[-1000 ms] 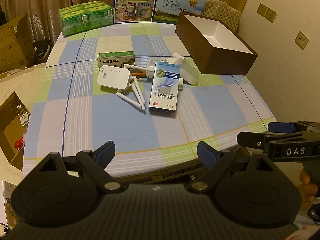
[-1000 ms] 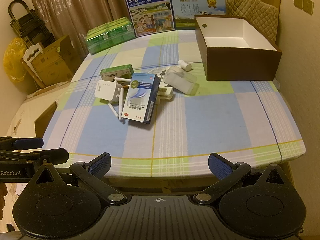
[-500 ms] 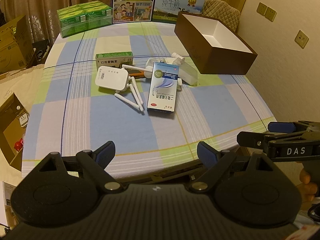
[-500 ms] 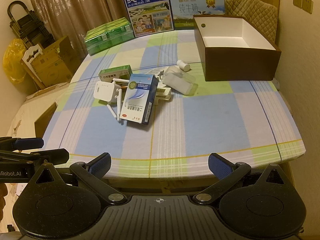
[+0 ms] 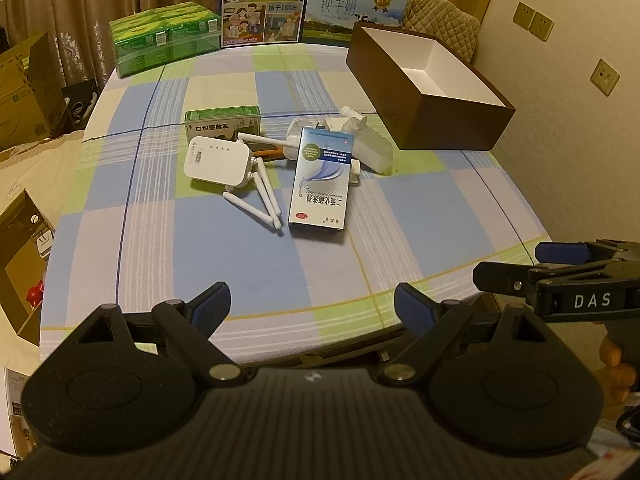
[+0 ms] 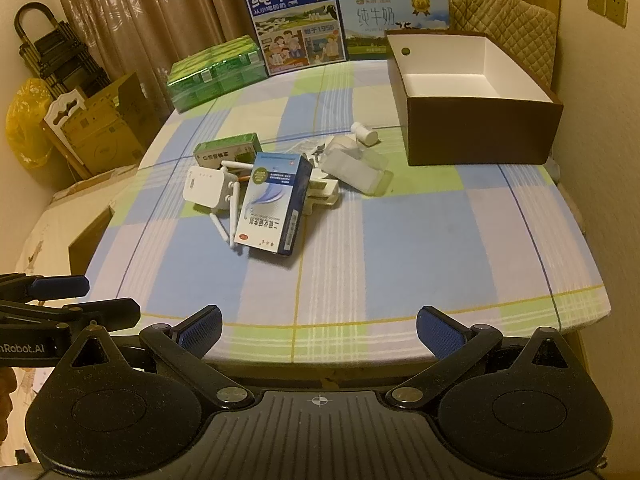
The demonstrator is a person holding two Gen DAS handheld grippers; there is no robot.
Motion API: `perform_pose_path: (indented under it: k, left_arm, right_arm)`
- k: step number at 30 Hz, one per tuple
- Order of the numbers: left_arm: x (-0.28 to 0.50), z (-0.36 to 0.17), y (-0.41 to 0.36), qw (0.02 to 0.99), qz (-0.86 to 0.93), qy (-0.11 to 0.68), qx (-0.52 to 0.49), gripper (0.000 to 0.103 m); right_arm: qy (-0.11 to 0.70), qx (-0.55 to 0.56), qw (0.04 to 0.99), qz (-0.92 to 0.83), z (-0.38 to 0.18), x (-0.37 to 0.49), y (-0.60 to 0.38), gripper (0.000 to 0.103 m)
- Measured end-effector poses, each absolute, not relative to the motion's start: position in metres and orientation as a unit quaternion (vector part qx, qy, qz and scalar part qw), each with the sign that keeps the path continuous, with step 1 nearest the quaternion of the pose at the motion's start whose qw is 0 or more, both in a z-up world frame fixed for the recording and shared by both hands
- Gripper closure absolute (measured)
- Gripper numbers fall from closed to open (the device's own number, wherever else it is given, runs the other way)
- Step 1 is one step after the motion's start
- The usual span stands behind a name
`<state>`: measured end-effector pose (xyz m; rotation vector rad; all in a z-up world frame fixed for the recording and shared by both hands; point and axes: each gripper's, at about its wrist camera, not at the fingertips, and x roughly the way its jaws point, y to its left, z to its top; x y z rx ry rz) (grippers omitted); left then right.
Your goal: Organize rigid objects
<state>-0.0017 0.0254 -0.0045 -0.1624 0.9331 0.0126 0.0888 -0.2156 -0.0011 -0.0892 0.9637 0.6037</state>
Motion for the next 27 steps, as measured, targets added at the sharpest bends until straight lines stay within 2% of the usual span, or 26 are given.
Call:
perform_pose_path:
  k: [9,27]
  left_arm:
    - [0.005,-0.001,0.020,0.887,0.014,0.455,-0.074,0.016]
    - [0.072,-0.017,-0.004,0.874,0.025,0.478,-0.083,0.016]
  right_arm:
    - [0.461,-0.033,0.839,0.287,-0.002,0.099,-0.218,0.002]
    - [0.469,-0.018,0.835,0.287,-0.006,0.161,-0.244,0.002]
